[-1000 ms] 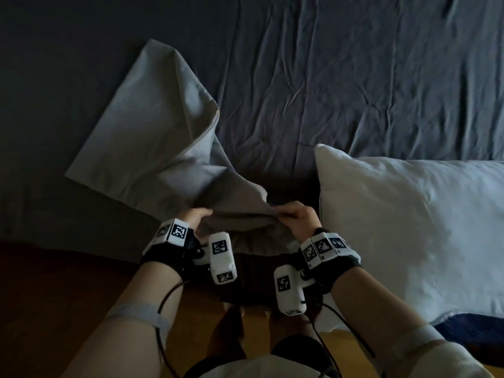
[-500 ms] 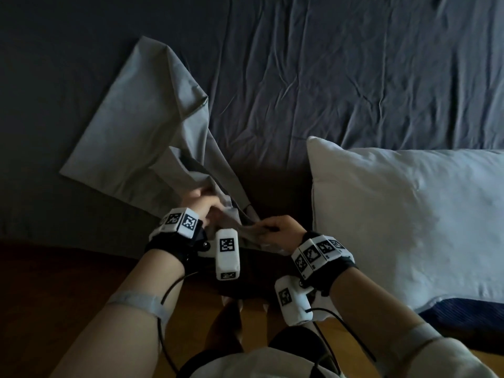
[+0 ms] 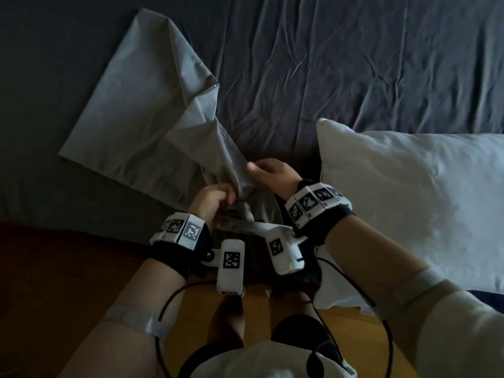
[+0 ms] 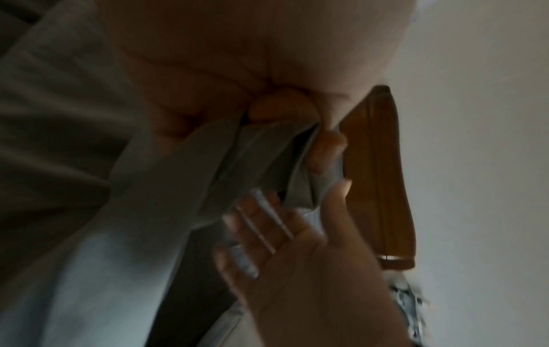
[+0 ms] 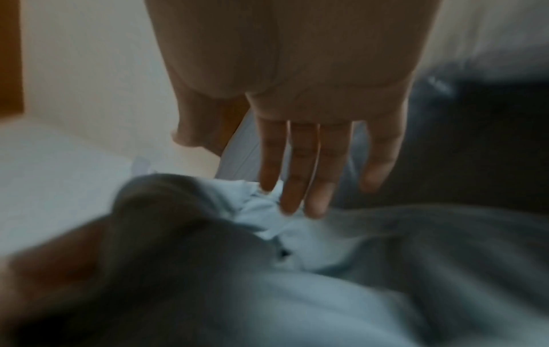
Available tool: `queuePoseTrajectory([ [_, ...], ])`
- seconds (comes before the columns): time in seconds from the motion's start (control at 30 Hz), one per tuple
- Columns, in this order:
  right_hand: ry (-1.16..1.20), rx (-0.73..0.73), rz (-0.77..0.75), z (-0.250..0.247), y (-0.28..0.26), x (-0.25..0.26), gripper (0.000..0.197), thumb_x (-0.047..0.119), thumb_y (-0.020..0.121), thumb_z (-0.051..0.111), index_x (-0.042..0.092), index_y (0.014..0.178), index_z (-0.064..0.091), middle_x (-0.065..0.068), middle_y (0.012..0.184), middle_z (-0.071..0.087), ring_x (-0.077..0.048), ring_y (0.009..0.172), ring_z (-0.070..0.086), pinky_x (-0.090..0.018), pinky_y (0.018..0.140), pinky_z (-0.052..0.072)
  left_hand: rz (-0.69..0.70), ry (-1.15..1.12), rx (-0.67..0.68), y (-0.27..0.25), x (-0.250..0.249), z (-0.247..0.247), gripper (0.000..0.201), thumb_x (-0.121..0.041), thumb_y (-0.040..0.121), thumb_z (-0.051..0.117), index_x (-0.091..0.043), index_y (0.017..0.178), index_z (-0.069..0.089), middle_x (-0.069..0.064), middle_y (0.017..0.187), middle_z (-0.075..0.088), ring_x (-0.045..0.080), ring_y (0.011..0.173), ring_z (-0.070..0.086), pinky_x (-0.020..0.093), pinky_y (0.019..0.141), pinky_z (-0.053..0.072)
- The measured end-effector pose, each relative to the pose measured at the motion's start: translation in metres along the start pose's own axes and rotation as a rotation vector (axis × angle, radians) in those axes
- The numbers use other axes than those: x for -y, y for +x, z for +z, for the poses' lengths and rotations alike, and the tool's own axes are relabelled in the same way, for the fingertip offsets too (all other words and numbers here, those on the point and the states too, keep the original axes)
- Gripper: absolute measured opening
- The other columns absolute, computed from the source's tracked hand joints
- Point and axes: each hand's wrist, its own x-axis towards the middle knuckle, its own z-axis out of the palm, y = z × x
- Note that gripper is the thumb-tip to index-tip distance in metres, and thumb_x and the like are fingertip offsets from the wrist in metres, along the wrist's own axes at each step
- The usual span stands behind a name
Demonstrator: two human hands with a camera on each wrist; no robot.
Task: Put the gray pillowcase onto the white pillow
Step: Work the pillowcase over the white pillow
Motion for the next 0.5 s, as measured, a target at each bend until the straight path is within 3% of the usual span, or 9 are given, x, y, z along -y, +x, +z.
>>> queuePoseTrajectory([
  [0.07, 0.128, 0.030, -0.017, 0.011, 0.003, 0.009, 0.023, 0.035, 0.086, 0.060, 0.013, 0.079, 0.062, -0.002, 0.070, 0.061, -0.016, 0.068, 0.058, -0.031, 0.075, 0.050, -0.011, 0.218, 0.084, 0.000, 0.002, -0.002, 0.026, -0.008, 0.051, 0.041, -0.018, 0.030, 0.051, -0.006, 0.039, 0.053, 0.009, 0.048, 0.049, 0.024, 0.057, 0.034],
  [0.13, 0.093, -0.024, -0.061, 0.018, 0.007, 0.010, 0.014, 0.020, 0.081, 0.068, 0.022, 0.069, 0.062, 0.001, 0.065, 0.061, -0.014, 0.064, 0.058, -0.036, 0.078, 0.053, -0.041, 0.344, 0.172, -0.004, 0.004, -0.008, 0.024, -0.007, 0.045, 0.040, -0.019, 0.032, 0.056, -0.008, 0.038, 0.054, 0.006, 0.046, 0.047, 0.023, 0.055, 0.032],
  [0.17, 0.084, -0.034, -0.071, 0.020, 0.008, 0.008, 0.019, 0.012, 0.079, 0.069, 0.025, 0.067, 0.063, 0.002, 0.065, 0.062, -0.014, 0.063, 0.059, -0.038, 0.080, 0.054, -0.066, 0.366, 0.206, -0.006, 0.003, -0.011, 0.026, -0.006, 0.045, 0.039, -0.019, 0.033, 0.058, -0.007, 0.038, 0.054, 0.003, 0.043, 0.047, 0.021, 0.053, 0.033],
  [0.23, 0.120, -0.038, -0.074, 0.024, 0.005, 0.007, 0.023, 0.005, 0.080, 0.066, 0.024, 0.069, 0.063, 0.002, 0.064, 0.062, -0.013, 0.061, 0.060, -0.037, 0.078, 0.055, -0.116, 0.387, 0.227, -0.008, -0.002, -0.017, 0.027, -0.004, 0.044, 0.038, -0.017, 0.034, 0.060, -0.005, 0.036, 0.053, 0.002, 0.039, 0.047, 0.016, 0.047, 0.034],
  [0.3, 0.173, -0.027, -0.055, 0.027, 0.000, 0.010, 0.006, 0.016, 0.083, 0.066, 0.019, 0.080, 0.061, 0.003, 0.064, 0.062, -0.008, 0.056, 0.061, -0.026, 0.067, 0.053, -0.132, 0.414, 0.227, -0.010, -0.010, -0.019, 0.026, -0.004, 0.043, 0.037, -0.015, 0.031, 0.058, -0.004, 0.034, 0.051, 0.002, 0.037, 0.044, 0.013, 0.044, 0.032],
  [0.37, 0.154, -0.020, -0.044, 0.026, -0.003, 0.013, 0.027, 0.022, 0.079, 0.071, 0.016, 0.101, 0.058, 0.007, 0.067, 0.060, 0.000, 0.054, 0.058, -0.016, 0.058, 0.046, -0.147, 0.479, 0.271, -0.012, -0.018, -0.016, 0.025, -0.005, 0.042, 0.038, -0.015, 0.030, 0.057, -0.004, 0.032, 0.048, 0.003, 0.035, 0.041, 0.013, 0.041, 0.031],
  [0.43, 0.099, -0.044, -0.089, 0.022, -0.004, 0.014, 0.043, 0.013, 0.073, 0.075, 0.011, 0.112, 0.056, 0.010, 0.068, 0.057, 0.002, 0.057, 0.055, -0.016, 0.062, 0.045, -0.160, 0.507, 0.292, -0.015, -0.024, -0.010, 0.028, -0.003, 0.047, 0.041, -0.016, 0.032, 0.059, -0.004, 0.032, 0.049, 0.004, 0.035, 0.043, 0.014, 0.039, 0.032],
  [0.5, 0.074, -0.101, -0.118, 0.015, -0.008, 0.014, 0.037, 0.008, 0.070, 0.076, 0.014, 0.102, 0.059, 0.010, 0.067, 0.058, 0.000, 0.061, 0.056, -0.024, 0.071, 0.049, -0.131, 0.464, 0.153, -0.011, -0.028, -0.006, 0.039, 0.008, 0.069, 0.046, -0.019, 0.047, 0.064, -0.006, 0.035, 0.055, 0.004, 0.039, 0.052, 0.011, 0.040, 0.041],
])
